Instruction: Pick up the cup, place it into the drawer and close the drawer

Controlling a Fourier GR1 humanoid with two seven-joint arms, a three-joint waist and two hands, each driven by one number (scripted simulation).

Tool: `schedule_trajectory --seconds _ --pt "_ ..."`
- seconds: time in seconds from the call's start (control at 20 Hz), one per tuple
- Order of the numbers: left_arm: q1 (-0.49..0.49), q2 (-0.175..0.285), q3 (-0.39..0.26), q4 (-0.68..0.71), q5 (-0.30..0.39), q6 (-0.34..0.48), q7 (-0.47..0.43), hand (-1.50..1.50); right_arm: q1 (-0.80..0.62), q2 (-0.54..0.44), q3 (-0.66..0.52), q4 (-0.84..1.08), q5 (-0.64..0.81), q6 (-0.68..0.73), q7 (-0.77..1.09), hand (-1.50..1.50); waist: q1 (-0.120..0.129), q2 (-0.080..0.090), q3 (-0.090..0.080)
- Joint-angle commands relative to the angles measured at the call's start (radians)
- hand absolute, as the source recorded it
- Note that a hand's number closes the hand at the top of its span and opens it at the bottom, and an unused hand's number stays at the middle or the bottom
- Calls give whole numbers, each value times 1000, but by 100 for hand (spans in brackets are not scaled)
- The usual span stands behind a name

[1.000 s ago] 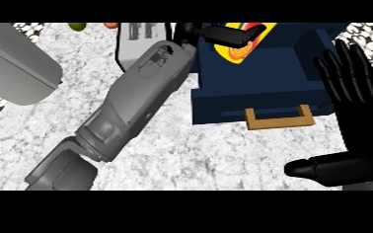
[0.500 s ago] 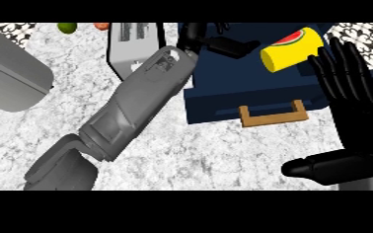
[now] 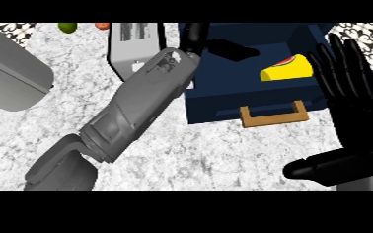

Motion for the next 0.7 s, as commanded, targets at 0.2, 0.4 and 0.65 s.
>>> schedule_trajectory --seconds 0.2,0.4,0.65 --pt "-4 0 47 -136 113 -19 -79 -150 51 -25 -47 -14 -103 39 34 -150 55 -20 -1" --pt "29 44 128 -124 130 -131 -70 -150 84 -19 -27 -74 -101 52 25 150 90 -25 -1" --pt "94 87 155 -208 123 -77 -70 -150 118 -118 4 -172 -62 127 97 150 103 -32 -2"
